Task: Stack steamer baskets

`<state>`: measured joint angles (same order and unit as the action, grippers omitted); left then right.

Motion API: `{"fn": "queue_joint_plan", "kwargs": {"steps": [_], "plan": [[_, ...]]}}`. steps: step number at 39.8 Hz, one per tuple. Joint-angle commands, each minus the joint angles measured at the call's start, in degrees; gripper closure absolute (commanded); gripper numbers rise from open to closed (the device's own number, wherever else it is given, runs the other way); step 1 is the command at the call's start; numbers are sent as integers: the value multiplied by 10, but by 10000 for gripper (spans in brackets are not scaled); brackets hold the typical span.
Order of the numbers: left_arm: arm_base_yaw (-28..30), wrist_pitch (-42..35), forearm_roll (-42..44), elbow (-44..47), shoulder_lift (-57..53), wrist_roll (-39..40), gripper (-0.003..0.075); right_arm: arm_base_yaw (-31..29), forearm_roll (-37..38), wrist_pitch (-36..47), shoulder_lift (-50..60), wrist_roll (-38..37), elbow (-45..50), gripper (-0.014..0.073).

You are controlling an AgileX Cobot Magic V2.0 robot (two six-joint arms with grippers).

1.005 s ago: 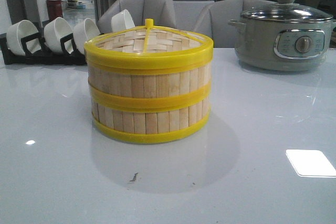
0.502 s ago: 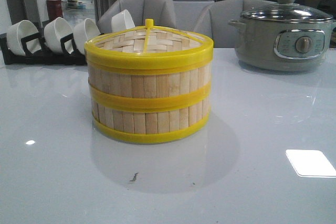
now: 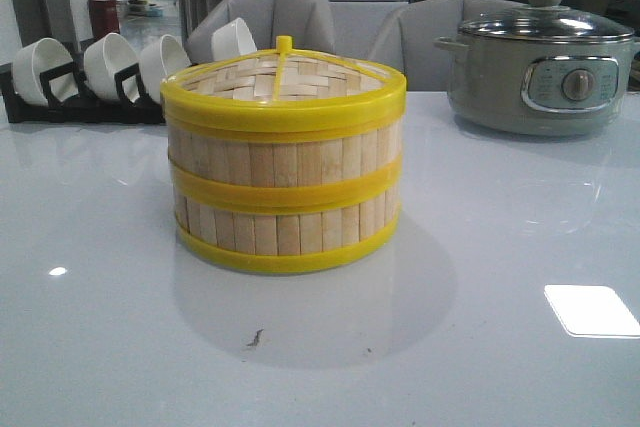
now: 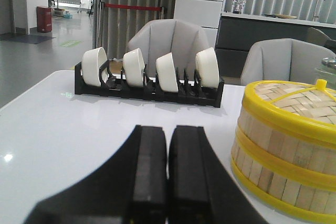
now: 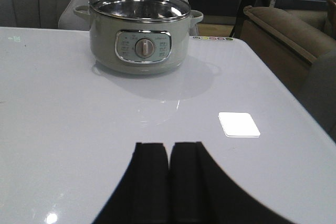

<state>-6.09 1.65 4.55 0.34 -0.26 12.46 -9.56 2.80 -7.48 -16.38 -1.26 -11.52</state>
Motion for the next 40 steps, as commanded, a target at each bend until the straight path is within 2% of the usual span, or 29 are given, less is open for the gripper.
{"fn": "queue_joint_plan", "kwargs": {"steps": [1, 9, 18, 40], "plan": [[0, -56, -6, 1, -9, 7, 636, -3, 7, 49, -4, 4, -17, 506], [0, -67, -10, 1, -8, 5, 636, -3, 7, 49, -4, 4, -17, 506], [0, -68, -10, 1, -8, -40, 636, -3, 7, 49, -4, 4, -17, 506], [0, -67, -5, 1, -8, -41, 636, -3, 7, 49, -4, 4, -17, 506]]}}
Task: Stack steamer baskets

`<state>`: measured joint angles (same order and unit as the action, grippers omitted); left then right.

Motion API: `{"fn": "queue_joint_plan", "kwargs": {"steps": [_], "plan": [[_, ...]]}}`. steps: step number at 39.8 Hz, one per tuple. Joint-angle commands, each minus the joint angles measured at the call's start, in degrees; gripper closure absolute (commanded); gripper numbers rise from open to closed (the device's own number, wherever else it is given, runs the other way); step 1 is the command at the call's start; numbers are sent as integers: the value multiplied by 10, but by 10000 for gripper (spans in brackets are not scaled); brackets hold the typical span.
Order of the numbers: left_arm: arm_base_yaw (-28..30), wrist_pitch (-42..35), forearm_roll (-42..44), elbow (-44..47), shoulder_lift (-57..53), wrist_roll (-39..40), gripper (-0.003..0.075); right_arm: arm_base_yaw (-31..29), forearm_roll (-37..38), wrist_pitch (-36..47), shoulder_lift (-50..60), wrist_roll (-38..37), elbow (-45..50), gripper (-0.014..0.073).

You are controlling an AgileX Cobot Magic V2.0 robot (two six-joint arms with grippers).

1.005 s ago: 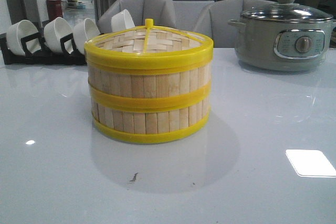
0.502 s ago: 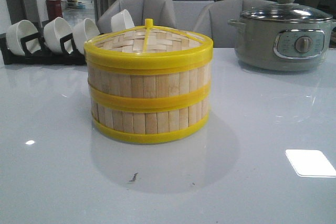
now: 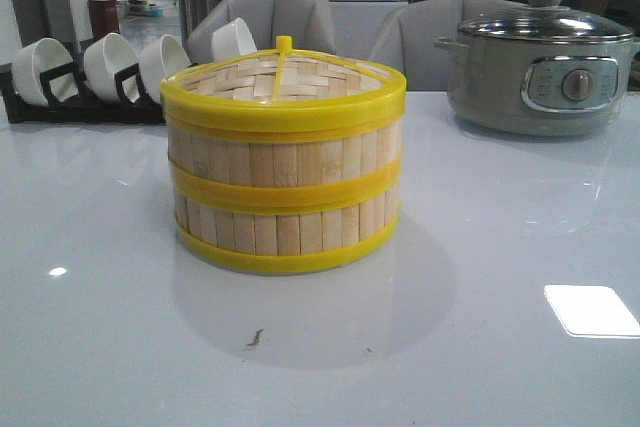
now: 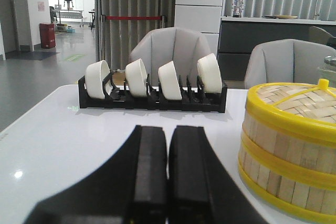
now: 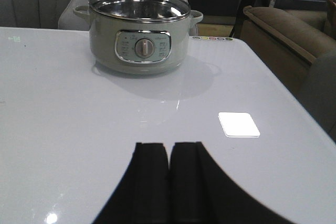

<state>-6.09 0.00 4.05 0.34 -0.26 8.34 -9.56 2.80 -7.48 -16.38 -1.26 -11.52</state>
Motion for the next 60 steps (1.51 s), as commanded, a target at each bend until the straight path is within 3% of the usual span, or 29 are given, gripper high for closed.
{"fn": "queue_joint_plan", "kwargs": {"steps": [1, 30, 36, 46, 60], "plan": [[0, -51, 0, 1, -8, 0, 636, -3, 7, 49, -4, 4, -17, 506], [0, -51, 0, 1, -8, 0, 636, -3, 7, 30, 35, 4, -16, 506], [0, -51, 0, 1, -8, 0, 636, -2, 7, 43, 96, 4, 24, 547], [0, -51, 0, 1, -8, 0, 636, -2, 4, 94, 183, 4, 127, 545], [0, -51, 0, 1, -6, 0, 636, -3, 2, 75, 182, 2, 124, 545]]}}
